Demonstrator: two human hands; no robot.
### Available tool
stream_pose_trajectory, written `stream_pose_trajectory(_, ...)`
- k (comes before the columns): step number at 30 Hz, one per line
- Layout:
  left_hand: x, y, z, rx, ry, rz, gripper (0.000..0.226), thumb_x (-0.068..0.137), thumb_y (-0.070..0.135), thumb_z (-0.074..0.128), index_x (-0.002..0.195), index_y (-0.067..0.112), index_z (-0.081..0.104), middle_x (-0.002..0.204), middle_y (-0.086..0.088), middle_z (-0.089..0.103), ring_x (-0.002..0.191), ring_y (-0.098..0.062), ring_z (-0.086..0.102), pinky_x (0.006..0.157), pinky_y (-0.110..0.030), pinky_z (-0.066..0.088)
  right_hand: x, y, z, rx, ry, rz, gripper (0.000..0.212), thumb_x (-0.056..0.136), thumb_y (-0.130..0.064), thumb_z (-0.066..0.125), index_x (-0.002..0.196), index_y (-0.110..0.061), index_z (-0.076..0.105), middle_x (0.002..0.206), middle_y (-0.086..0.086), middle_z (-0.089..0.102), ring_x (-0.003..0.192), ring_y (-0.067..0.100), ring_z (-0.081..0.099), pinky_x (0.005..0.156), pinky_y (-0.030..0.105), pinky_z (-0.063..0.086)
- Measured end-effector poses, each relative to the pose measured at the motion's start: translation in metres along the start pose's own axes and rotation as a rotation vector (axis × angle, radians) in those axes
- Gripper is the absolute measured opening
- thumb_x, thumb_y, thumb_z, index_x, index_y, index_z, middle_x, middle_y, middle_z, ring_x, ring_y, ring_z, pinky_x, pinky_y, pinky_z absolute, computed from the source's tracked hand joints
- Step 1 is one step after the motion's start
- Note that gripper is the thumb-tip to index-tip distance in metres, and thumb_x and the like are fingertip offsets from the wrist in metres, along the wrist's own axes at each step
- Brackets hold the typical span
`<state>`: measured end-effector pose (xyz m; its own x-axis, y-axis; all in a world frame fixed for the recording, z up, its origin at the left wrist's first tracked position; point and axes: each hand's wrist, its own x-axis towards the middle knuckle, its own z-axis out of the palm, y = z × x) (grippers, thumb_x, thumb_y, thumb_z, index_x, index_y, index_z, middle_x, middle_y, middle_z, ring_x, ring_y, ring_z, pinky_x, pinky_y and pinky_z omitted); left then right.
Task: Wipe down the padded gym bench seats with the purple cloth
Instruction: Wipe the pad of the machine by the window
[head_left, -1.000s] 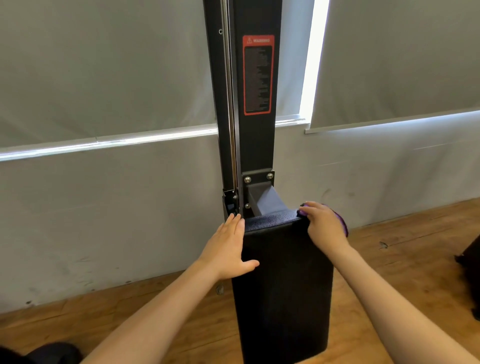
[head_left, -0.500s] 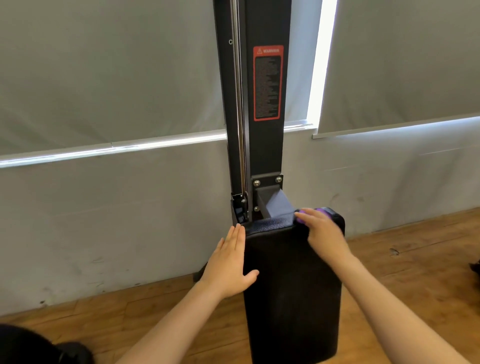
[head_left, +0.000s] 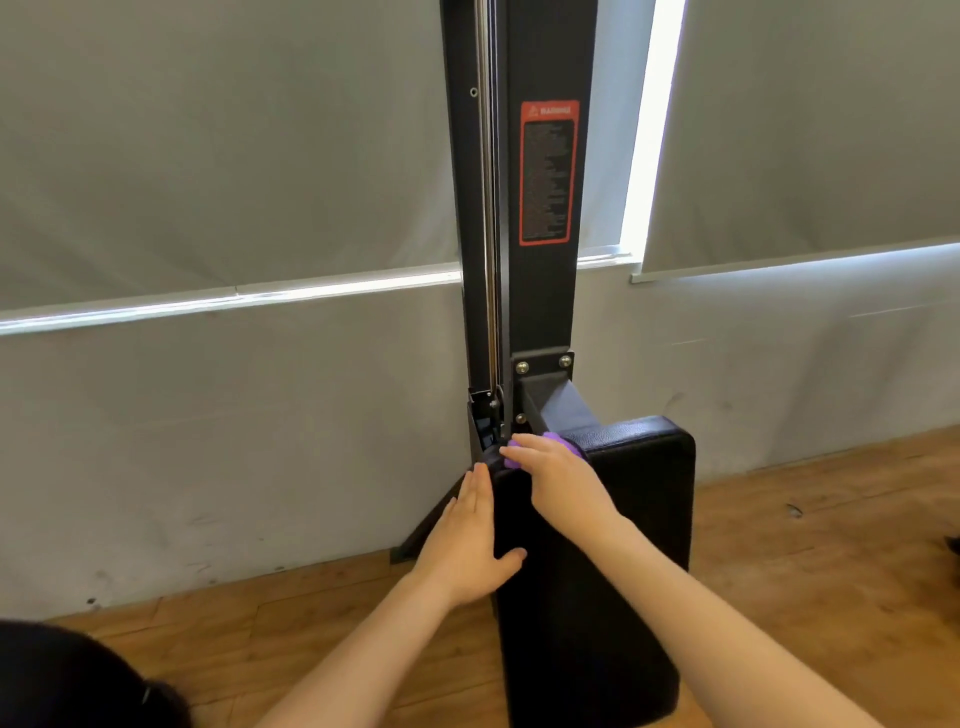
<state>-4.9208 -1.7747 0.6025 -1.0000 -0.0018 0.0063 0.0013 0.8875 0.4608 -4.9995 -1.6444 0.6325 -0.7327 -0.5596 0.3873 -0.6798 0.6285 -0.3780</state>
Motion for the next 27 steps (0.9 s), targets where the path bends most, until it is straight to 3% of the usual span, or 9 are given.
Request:
stream_pose_trajectory(6, 0.001, 0.004, -0.013, 0.108, -0.002, 0.038, 0.095, 0.094, 0.045, 0.052, 0.15, 0.013, -0.017, 0.16, -0.003, -0.016, 0.146, -0.014, -0.012, 0.118, -0.031, 0.0, -0.005, 0.065, -0.041, -0.084, 0.002, 0.23, 0.046, 0.087, 0.007, 0.045, 0.123, -0.015, 0.061, 0.136, -0.001, 0.052, 0.126, 0.019, 0.046, 0.106, 0.027, 0.03)
stream_pose_trajectory(9, 0.003, 0.0, -0.015, 0.169, -0.014, 0.069, 0.095, 0.093, 0.044, 0.053, 0.15, 0.013, -0.015, 0.16, -0.002, -0.015, 0.146, -0.013, -0.013, 0.12, -0.033, 0.001, -0.01, 0.092, -0.058, -0.031, 0.067, 0.372, 0.041, 0.088, 0.008, 0.043, 0.121, -0.008, 0.062, 0.134, 0.004, 0.054, 0.123, 0.023, 0.047, 0.1, 0.026, 0.032)
stream_pose_trajectory(11, 0.005, -0.006, -0.016, 0.21, -0.013, 0.092, 0.096, 0.092, 0.046, 0.055, 0.151, 0.015, -0.015, 0.16, -0.001, -0.015, 0.146, -0.012, -0.014, 0.12, -0.034, 0.002, -0.01, 0.095, -0.057, 0.019, 0.111, 0.373, 0.031, 0.095, -0.004, 0.046, 0.122, -0.005, 0.061, 0.131, 0.008, 0.056, 0.12, 0.025, 0.049, 0.097, 0.025, 0.032)
stream_pose_trajectory(13, 0.009, -0.011, -0.018, 0.262, -0.015, 0.122, 0.098, 0.09, 0.049, 0.056, 0.151, 0.016, -0.014, 0.16, 0.0, -0.015, 0.146, -0.012, -0.014, 0.12, -0.034, 0.002, -0.011, 0.097, -0.05, 0.071, 0.179, 0.365, 0.034, 0.095, -0.014, 0.051, 0.127, -0.004, 0.055, 0.131, 0.01, 0.055, 0.121, 0.026, 0.048, 0.101, 0.029, 0.032)
stream_pose_trajectory(17, 0.016, -0.015, -0.029, 0.375, -0.061, 0.225, 0.103, 0.087, 0.051, 0.061, 0.152, 0.017, -0.013, 0.16, 0.001, -0.013, 0.146, -0.012, -0.012, 0.119, -0.033, 0.0, -0.013, 0.107, -0.037, 0.148, 0.305, 0.404, 0.033, 0.093, -0.012, 0.054, 0.124, -0.005, 0.058, 0.122, 0.012, 0.059, 0.116, 0.029, 0.051, 0.104, 0.042, 0.035)
stream_pose_trajectory(20, 0.024, -0.017, -0.036, 0.418, -0.1, 0.263, 0.105, 0.085, 0.049, 0.064, 0.152, 0.016, -0.009, 0.161, -0.001, -0.009, 0.147, -0.013, -0.004, 0.118, -0.032, 0.001, -0.011, 0.095, -0.024, 0.149, 0.423, 0.472, 0.026, 0.088, -0.002, 0.057, 0.111, -0.002, 0.066, 0.108, 0.016, 0.066, 0.105, 0.035, 0.056, 0.096, 0.032, 0.034)
stream_pose_trajectory(22, 0.029, -0.016, -0.04, 0.445, -0.119, 0.282, 0.104, 0.085, 0.049, 0.064, 0.153, 0.014, -0.007, 0.161, -0.003, -0.006, 0.147, -0.013, -0.001, 0.118, -0.031, 0.0, -0.011, 0.069, -0.008, 0.146, 0.469, 0.454, 0.025, 0.086, 0.002, 0.057, 0.109, -0.002, 0.068, 0.107, 0.014, 0.066, 0.105, 0.032, 0.055, 0.09, 0.018, 0.031)
stream_pose_trajectory(24, 0.033, -0.016, -0.044, 0.468, -0.129, 0.306, 0.103, 0.086, 0.049, 0.063, 0.153, 0.013, -0.005, 0.161, -0.004, -0.004, 0.148, -0.014, 0.001, 0.117, -0.029, -0.002, -0.014, 0.033, 0.012, 0.17, 0.444, 0.331, 0.027, 0.087, 0.002, 0.057, 0.113, -0.004, 0.066, 0.111, 0.01, 0.064, 0.11, 0.024, 0.054, 0.094, 0.013, 0.029)
stream_pose_trajectory(27, 0.036, -0.017, -0.05, 0.485, -0.143, 0.35, 0.102, 0.086, 0.049, 0.063, 0.152, 0.013, -0.005, 0.161, -0.005, -0.001, 0.147, -0.014, 0.005, 0.116, -0.026, -0.003, -0.02, 0.005, 0.036, 0.208, 0.386, 0.131, 0.033, 0.087, -0.004, 0.06, 0.12, -0.007, 0.062, 0.119, 0.009, 0.061, 0.119, 0.019, 0.049, 0.108, 0.032, 0.032)
